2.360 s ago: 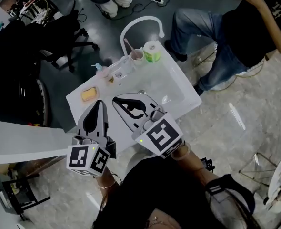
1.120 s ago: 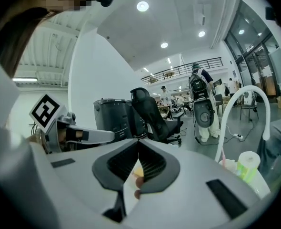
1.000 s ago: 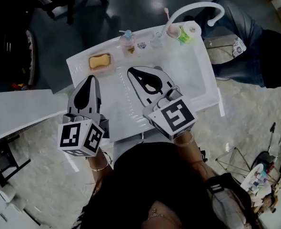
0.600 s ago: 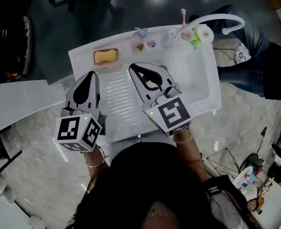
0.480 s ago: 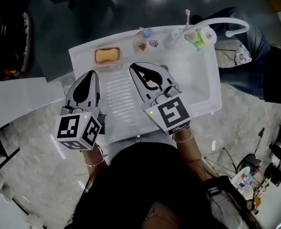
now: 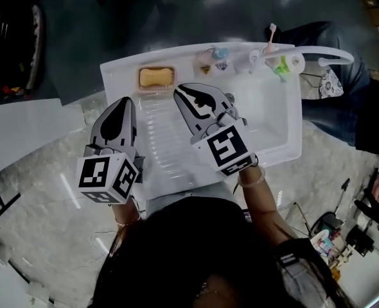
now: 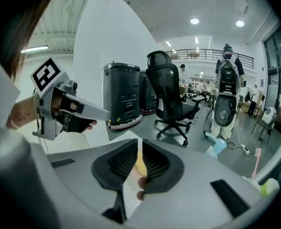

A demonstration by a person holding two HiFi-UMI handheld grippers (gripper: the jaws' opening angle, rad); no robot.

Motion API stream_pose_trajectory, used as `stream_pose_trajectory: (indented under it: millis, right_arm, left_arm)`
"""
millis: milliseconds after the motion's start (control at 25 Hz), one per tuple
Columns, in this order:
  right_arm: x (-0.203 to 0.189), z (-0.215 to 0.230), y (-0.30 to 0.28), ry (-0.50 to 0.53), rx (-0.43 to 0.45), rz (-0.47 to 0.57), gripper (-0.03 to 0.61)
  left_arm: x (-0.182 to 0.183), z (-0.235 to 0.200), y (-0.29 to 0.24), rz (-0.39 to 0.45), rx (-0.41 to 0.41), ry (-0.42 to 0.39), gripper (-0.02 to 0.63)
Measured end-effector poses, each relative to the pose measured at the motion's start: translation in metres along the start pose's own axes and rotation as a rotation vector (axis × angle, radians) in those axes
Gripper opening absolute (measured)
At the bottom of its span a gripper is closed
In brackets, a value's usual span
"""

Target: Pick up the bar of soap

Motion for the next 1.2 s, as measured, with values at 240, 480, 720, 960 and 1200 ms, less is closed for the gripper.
stream_pose_trajectory:
  millis: [240, 480, 720, 960, 1200]
  right_arm:
    - [-0.004, -0.002, -0.030, 0.044, 0.057, -0.040, 0.022]
    - [-0.016, -0.010, -0.051, 0.073, 0.098, -0.091, 0.041]
    - [-0.032, -0.012, -0.071, 0.152, 0.150, -0.166, 0.063]
    - [-0.042, -0.013, -0.091, 0.216, 0.196, -0.233, 0.084]
    - [-0.051, -0.009, -0.102, 0.234, 0.220, -0.264, 0.097]
  left_arm:
    - [0.003, -0.019, -0.008, -0.001, 0.005, 0.029, 0.008]
    - [-0.003, -0.035, -0.016, -0.015, 0.009, 0.055, 0.008]
    - [-0.005, -0.044, -0.021, -0.023, 0.009, 0.064, 0.008]
    - [-0.008, -0.056, -0.020, -0.044, 0.019, 0.069, 0.008]
    - [-0.009, -0.061, -0.022, -0.045, 0.025, 0.080, 0.008]
Point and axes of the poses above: the fingertips, and each gripper's own axes: y backward along the fingers, z to its right, x out of its top, the point moved 2 cm from there along y, backward along the fingers, and after that the axes turned 13 degrees about y, right-handed, at the moved point
